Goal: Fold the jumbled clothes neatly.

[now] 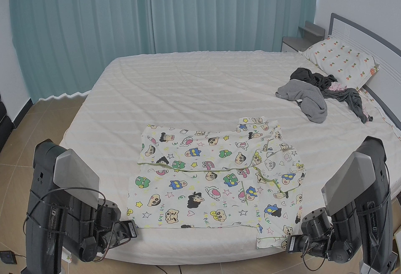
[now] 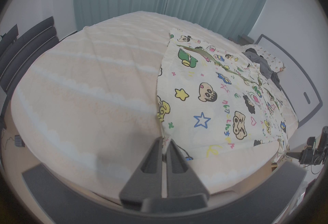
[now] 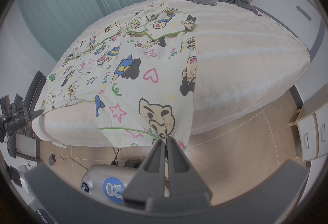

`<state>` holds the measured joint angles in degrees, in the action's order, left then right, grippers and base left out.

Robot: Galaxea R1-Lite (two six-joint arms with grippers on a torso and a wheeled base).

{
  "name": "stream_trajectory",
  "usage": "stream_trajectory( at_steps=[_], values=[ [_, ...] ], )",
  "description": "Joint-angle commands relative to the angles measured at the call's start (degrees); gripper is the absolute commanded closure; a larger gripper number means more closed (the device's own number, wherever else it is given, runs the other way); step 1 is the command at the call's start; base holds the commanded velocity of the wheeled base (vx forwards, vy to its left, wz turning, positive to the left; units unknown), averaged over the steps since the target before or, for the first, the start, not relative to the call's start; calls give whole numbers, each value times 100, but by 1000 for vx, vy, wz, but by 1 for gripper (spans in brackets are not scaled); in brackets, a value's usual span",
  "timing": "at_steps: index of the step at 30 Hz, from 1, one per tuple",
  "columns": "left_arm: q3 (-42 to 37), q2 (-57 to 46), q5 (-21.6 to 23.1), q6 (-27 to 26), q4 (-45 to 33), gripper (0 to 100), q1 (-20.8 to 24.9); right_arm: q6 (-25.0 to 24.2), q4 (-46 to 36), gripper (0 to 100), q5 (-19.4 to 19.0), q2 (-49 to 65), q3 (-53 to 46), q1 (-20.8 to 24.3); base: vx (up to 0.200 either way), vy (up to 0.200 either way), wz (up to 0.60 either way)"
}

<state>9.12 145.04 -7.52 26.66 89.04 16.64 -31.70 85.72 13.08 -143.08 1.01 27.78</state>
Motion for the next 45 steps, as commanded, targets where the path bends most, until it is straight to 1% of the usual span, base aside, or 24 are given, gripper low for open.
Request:
stream_trajectory(
  at_steps=[1, 4, 12, 18, 22, 28, 31, 34, 37, 42, 45],
  values=[
    [-244, 6, -12, -12, 34, 100, 6, -3, -29, 100, 2, 35, -101, 17, 0, 0, 0],
    [-385, 15, -21, -29, 96, 100, 50, -3, -73, 100, 10, 35, -101, 61, 0, 0, 0],
    [-543, 15, -39, -47, 96, 100, 67, 14, -522, 100, 10, 202, -101, 113, 0, 0, 0],
    [-692, 42, -39, -267, 96, 100, 59, 14, -627, 100, 10, 254, -101, 166, 0, 0, 0],
    [-666, 50, -48, -275, 96, 100, 50, 23, -812, 100, 2, 325, -101, 175, 0, 0, 0],
    [-534, -20, -21, -205, 96, 100, 32, -12, -768, 100, -7, 624, -101, 166, 0, 0, 0],
    [-455, -152, -21, -73, 96, 100, 32, -38, -785, 100, -16, 922, -101, 166, 0, 0, 0],
    [-332, -459, -39, 261, 96, 100, 32, -65, -785, 100, -7, 1081, -101, 131, 0, 0, 0],
    [-24, -908, -48, 656, 96, 100, -38, -65, -706, 100, -7, 1133, -101, 52, 0, 0, 0],
    [178, -987, -48, 665, 96, 100, -20, 23, -460, 100, -7, 1344, -101, -54, 0, 0, 0],
    [565, -952, -100, 691, 96, 100, -3, 269, 41, 100, -60, 1441, -66, -335, 0, 0, 0]
  ],
)
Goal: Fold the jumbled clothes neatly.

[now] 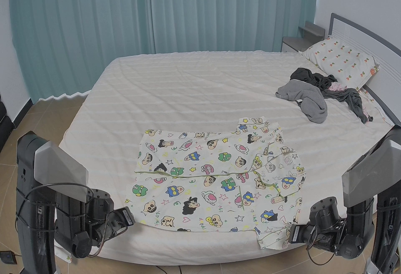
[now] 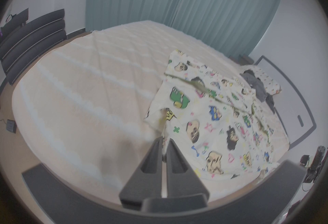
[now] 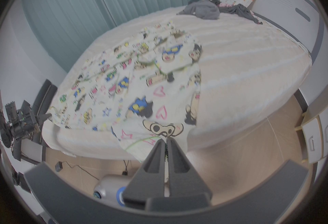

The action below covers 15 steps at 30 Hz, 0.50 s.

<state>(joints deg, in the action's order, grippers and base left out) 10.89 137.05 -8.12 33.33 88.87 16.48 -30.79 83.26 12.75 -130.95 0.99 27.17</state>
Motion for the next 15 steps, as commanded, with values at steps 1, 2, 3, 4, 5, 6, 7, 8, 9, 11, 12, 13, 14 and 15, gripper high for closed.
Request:
stream_trajectory(
  at_steps=[1, 2, 3, 4, 5, 6, 7, 8, 9, 11, 12, 13, 14, 15],
  values=[
    [511, -161, -67, 25, 113, 100, -13, 249, 410, 100, -36, 202, -37, -388, 0, 0, 0],
    [573, -161, -76, 25, 113, 100, -22, 284, 472, 100, -36, 193, -20, -450, 0, 0, 0],
    [766, -196, -93, 33, 25, 100, -75, 372, 621, 100, -62, 149, 86, -661, 0, 0, 0],
    [863, -196, -93, 33, -36, 100, -101, 399, 630, 100, -62, 131, 174, -757, 0, 0, 0],
    [977, -187, -102, 25, -142, 100, -110, 407, 621, 100, -62, 140, 279, -845, 0, 0, 0],
    [1117, -187, -120, -19, -282, 100, -119, 416, 621, 100, -62, 149, 376, -933, 0, 0, 0],
    [1161, -187, -137, -28, -318, 100, -119, 416, 621, 100, -62, 158, 402, -951, 0, 0, 0],
    [1161, -187, -137, -28, -318, 100, -119, 416, 621, 100, -62, 158, 402, -951, 0, 0, 0],
    [1654, -213, -304, -55, -722, 100, -136, 469, 621, 100, -71, 175, 648, -1091, 0, 0, 0],
    [1838, -266, -331, -55, -933, 100, -136, 513, 621, 100, -71, 175, 745, -1118, 0, 0, 0],
    [2198, -380, -331, -55, -1513, 100, -136, 592, 621, 100, -80, 158, 956, -1144, 0, 0, 0],
    [2357, -398, -331, -46, -1803, 100, -136, 610, 621, 100, -80, 149, 1044, -1153, 0, 0, 0],
    [2568, -398, -322, -37, -2119, 100, -136, 645, 612, 100, -80, 140, 1149, -1162, 0, 0, 0],
    [2752, -380, -322, -37, -2339, 100, -145, 662, 612, 100, -89, 122, 1246, -1162, 0, 0, 0]
  ],
)
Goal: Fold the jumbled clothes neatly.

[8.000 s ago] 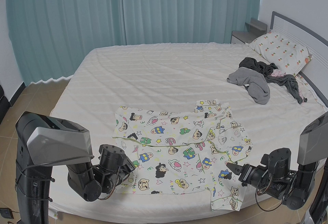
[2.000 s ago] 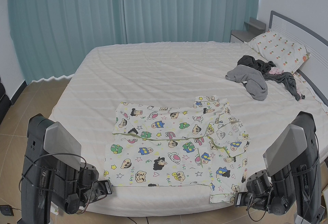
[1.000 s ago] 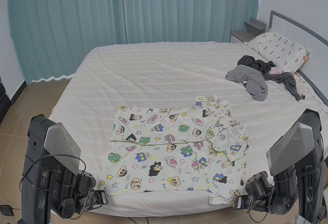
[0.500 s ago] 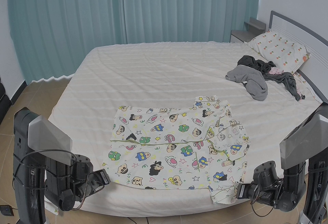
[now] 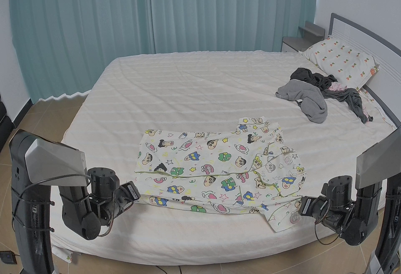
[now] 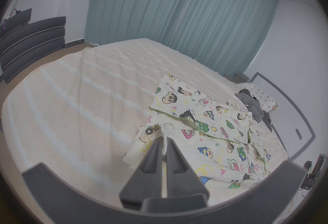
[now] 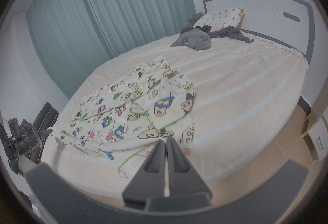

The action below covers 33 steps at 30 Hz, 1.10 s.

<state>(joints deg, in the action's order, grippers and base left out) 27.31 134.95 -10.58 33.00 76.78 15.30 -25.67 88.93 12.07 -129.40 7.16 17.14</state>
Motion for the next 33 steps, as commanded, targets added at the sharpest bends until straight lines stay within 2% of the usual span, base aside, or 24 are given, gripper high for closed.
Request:
stream_trajectory(
  at_steps=[1, 2, 7, 8, 11, 12, 17, 20, 28, 33],
  values=[
    [1110, -171, -76, -4, -1130, 100, -27, 150, 45, 100, -20, -32, 629, -158, 0, 0, 0],
    [1497, -127, -76, 5, -1534, 100, -89, 212, -25, 100, -56, -59, 884, -176, 0, 0, 0],
    [2244, -48, -76, 13, -2299, 100, -256, 317, -508, 100, -73, 3, 1455, -290, 0, 0, 0],
    [2543, 14, -67, 40, -2624, 100, -317, 352, -746, 100, -73, 38, 1710, -352, 0, 0, 0],
    [2806, 102, -58, 57, -2914, 100, -387, 396, -1097, 100, -99, 64, 2000, -404, 0, 0, 0],
    [3035, 251, -49, 66, -3090, 100, -431, 423, -1466, 100, -143, 82, 2264, -422, 0, 0, 0],
    [3404, 585, -49, 75, -3266, 100, -484, 432, -2082, 100, -302, 143, 2862, -431, 0, 0, 0],
    [3677, 822, -49, 75, -3389, 100, -484, 449, -2811, 100, -310, 161, 3450, -422, 0, 0, 0],
    [3887, 972, -40, 84, -3415, 100, -475, 449, -3198, 100, -319, 12, 3995, -404, 0, 0, 0],
    [4090, 998, -58, 488, -3415, 100, -458, 440, -3250, 100, -319, -120, 4197, -440, 0, 0, 0]
  ],
)
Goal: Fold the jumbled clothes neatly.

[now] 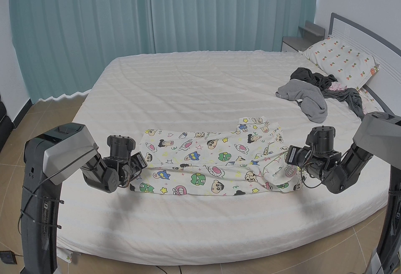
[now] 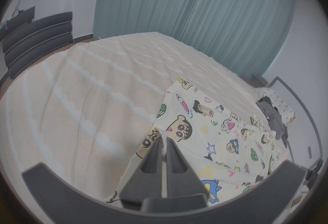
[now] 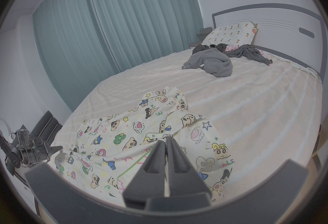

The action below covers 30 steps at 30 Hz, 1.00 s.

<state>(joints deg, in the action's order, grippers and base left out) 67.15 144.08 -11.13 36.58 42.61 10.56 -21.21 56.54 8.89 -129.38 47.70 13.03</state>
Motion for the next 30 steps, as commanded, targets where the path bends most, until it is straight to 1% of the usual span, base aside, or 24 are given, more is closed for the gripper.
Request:
stream_trajectory(
  at_steps=[1, 2, 3, 8, 12, 14, 17, 18, 19, 20, 21, 22, 23, 24, 25, 26, 27, 29, 30],
  values=[
    [106, 85, 6, 165, 2, 100, 17, -6, -11, 100, -1, -131, 143, -29, 0, 0, 0],
    [115, 85, 6, 182, 2, 0, 17, 3, -20, 100, -1, -140, 143, -38, 0, 0, 0],
    [123, 76, 6, 200, 2, 0, 17, 3, -20, 0, -1, -184, 143, -38, 0, 0, 0],
    [88, -20, -30, 358, 37, 0, -19, -15, 15, 0, -10, -325, 134, -38, 0, 0, 0],
    [-70, -354, -21, 596, 11, 0, -309, -67, 59, 0, 25, -307, 117, -134, 0, 0, 0],
    [-316, -653, 76, 754, 2, 0, -502, -129, 59, 0, 52, -193, 29, -213, 0, 0, 0],
    [-949, -1154, 594, 903, 11, 0, -731, -507, 59, 0, 34, 176, -314, -213, 0, 0, 0],
    [-1432, -1497, 999, 1044, 46, 0, -845, -850, 50, 0, 25, 422, -551, -134, 0, 0, 0],
    [-1661, -1673, 1218, 1123, 64, 0, -898, -1025, 50, 0, 25, 528, -666, -64, 0, 0, 0],
    [-1749, -1743, 1315, 1158, 64, 0, -915, -1104, 50, 0, 25, 572, -718, -20, 0, 0, 0],
    [-2285, -2112, 1825, 1369, 116, 0, -994, -1614, 59, 0, 34, 774, -1026, 244, 0, 0, 0],
    [-2505, -2244, 1983, 1457, 151, 0, -1012, -1843, 59, 0, 34, 827, -1140, 349, 0, 0, 0],
    [-2865, -2429, 2212, 1580, 248, 0, -1056, -2203, 59, 0, 43, 897, -1281, 516, 0, 0, 0],
    [-3129, -2534, 2343, 1668, 354, 0, -1073, -2484, 59, 0, 43, 923, -1369, 630, 0, 0, 0],
    [-3260, -2587, 2405, 1721, 424, 0, -1082, -2607, 59, 0, 43, 932, -1404, 683, 0, 0, 0],
    [-3260, -2587, 2405, 1721, 424, 0, -1082, -2607, 59, 0, 43, 932, -1404, 683, 0, 0, 0],
    [-3902, -2736, 2651, 1975, 916, 0, -1073, -3073, 41, 0, 43, 870, -1474, 815, 0, 0, 0],
    [-3902, -2736, 2651, 1975, 916, 0, -1073, -3073, 41, 0, 43, 870, -1474, 815, 0, 0, 0],
    [-4517, -2736, 2844, 2213, 1725, 0, -1064, -3179, 76, 0, 52, 580, -1439, 789, 0, 0, 0]
  ],
)
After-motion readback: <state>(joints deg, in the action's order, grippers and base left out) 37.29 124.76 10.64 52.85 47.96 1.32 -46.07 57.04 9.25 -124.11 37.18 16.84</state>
